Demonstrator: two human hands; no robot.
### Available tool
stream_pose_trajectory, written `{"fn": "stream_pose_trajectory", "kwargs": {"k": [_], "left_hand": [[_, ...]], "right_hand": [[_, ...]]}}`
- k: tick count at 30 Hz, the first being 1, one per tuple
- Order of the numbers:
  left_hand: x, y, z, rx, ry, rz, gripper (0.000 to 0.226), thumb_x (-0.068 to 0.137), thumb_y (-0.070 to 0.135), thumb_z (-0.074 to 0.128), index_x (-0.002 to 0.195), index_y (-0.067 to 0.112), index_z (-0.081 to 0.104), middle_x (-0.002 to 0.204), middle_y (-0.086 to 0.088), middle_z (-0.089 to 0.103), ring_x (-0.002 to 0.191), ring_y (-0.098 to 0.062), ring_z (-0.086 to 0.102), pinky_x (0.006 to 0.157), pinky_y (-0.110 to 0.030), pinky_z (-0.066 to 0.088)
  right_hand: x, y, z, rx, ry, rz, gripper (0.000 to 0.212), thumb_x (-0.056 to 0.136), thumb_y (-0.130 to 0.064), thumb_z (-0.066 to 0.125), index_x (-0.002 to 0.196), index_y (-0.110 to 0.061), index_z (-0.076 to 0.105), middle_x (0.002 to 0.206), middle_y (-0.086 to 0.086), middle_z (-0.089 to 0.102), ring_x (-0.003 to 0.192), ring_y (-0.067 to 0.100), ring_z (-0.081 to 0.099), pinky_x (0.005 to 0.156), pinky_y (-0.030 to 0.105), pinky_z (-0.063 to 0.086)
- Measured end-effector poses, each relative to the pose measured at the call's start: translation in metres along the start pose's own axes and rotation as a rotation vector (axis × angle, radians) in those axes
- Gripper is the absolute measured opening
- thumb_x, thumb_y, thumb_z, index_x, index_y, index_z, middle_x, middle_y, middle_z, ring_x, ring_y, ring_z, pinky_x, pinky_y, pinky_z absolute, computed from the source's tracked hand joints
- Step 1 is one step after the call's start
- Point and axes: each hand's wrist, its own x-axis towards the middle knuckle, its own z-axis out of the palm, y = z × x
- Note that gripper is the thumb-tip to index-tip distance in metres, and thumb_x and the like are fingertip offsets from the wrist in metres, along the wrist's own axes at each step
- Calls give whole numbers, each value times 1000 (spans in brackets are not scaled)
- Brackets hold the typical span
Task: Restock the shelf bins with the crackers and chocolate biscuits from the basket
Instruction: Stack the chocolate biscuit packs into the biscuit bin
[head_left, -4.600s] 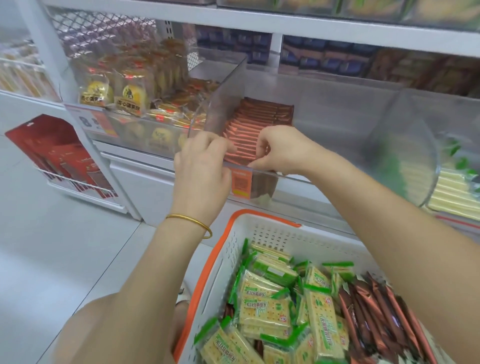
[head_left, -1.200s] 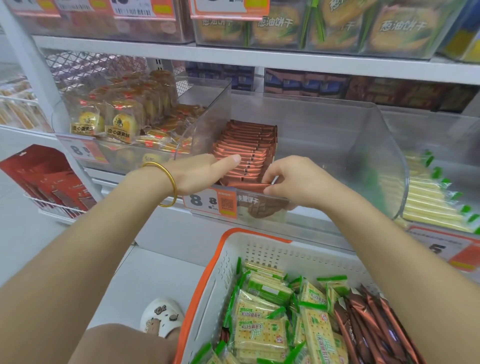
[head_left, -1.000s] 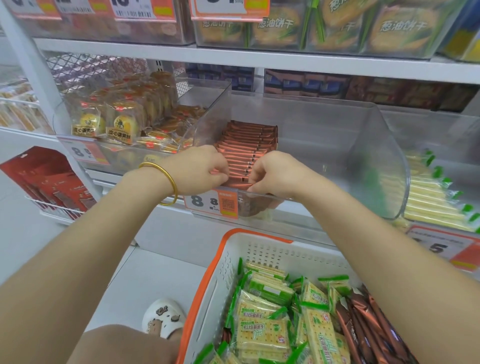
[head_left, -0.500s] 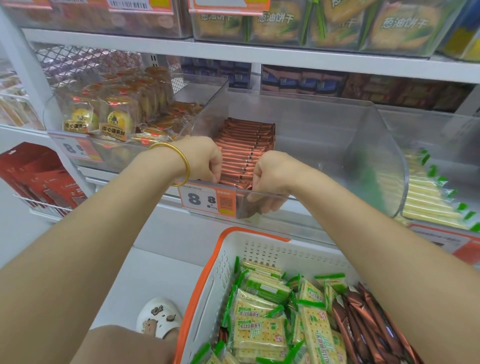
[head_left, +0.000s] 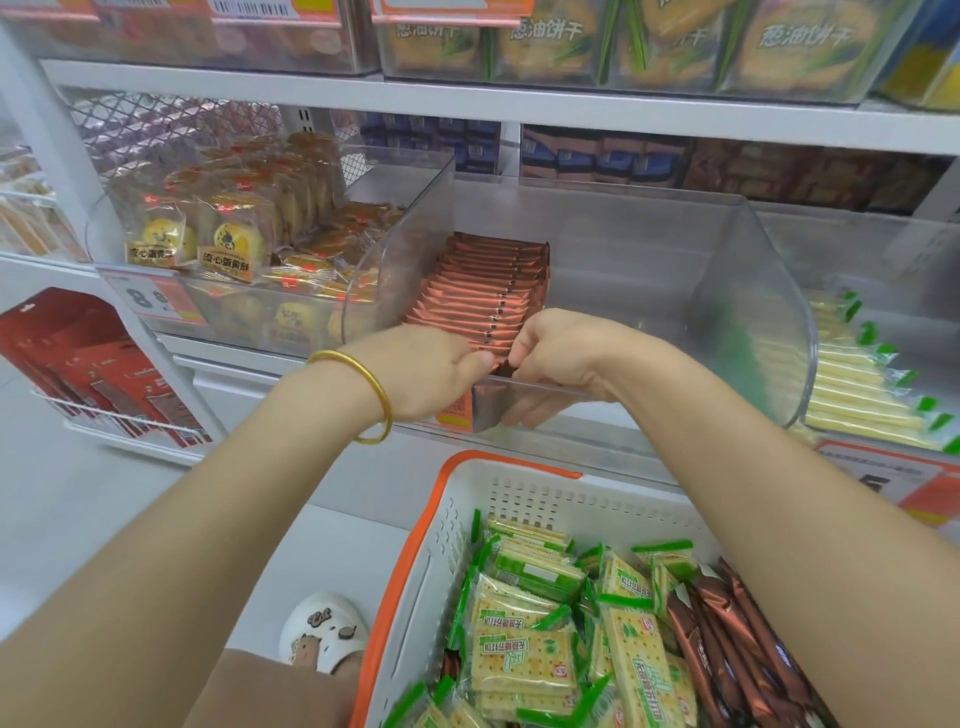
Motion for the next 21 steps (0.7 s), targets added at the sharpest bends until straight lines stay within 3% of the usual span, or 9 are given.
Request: {"fn": "stream_pose_trajectory", "kwargs": {"k": [4,7,11,14,17,19,21], "left_hand": [[-8,-1,8,57,11,-15,38,102,39,20,82,21,46,91,-2,55,85,-21,48,83,-37,44],[-7,0,9,58,76,-44,40,101,40,20,68,25,36,82,-3,50,80,-22,46,74,-34,41],[-11,5,15,114,175,-80,40,101,38,22,69,21,39,80,-2,50,78,-24,47,69,-33,36],[-20,18,30,132,512,46,39,95,37,22,80,17,52,86,1,59,88,-27,57,75,-34,36],[-45,63,59,-40,758,254,36,92,31,35,95,12,66,98,-2,68,93,-27,61,81,-39,44],[-55,94,85,-86,696,354,34,93,30,38,96,12,66,97,-2,67,90,-27,61,78,-40,44],[-58,117,117,-99,508,410,35,92,32,37,94,13,67,91,-2,68,86,-27,61,75,-40,45]], "right_hand": [[1,-4,7,25,-64,-29,16,96,-1,41,97,-5,56,108,21,67,98,36,67,90,44,53],[-2,-3,5,-18,11,-77,22,94,-5,46,75,-16,47,111,19,64,105,35,62,87,38,51],[-27,16,-14,71,214,-206,30,86,10,39,76,-18,45,94,16,65,88,30,69,78,42,56],[-76,43,-24,231,336,-365,36,86,10,37,79,-23,47,87,8,66,78,18,70,71,34,56],[-126,83,-10,290,259,-400,34,88,11,43,82,-22,50,86,6,67,74,14,70,67,28,56],[-140,118,10,205,149,-335,32,89,9,48,83,-22,51,86,3,66,72,11,69,67,27,56],[-144,158,35,24,34,-243,29,89,3,53,82,-25,52,84,-2,65,70,8,67,67,21,52]]}}
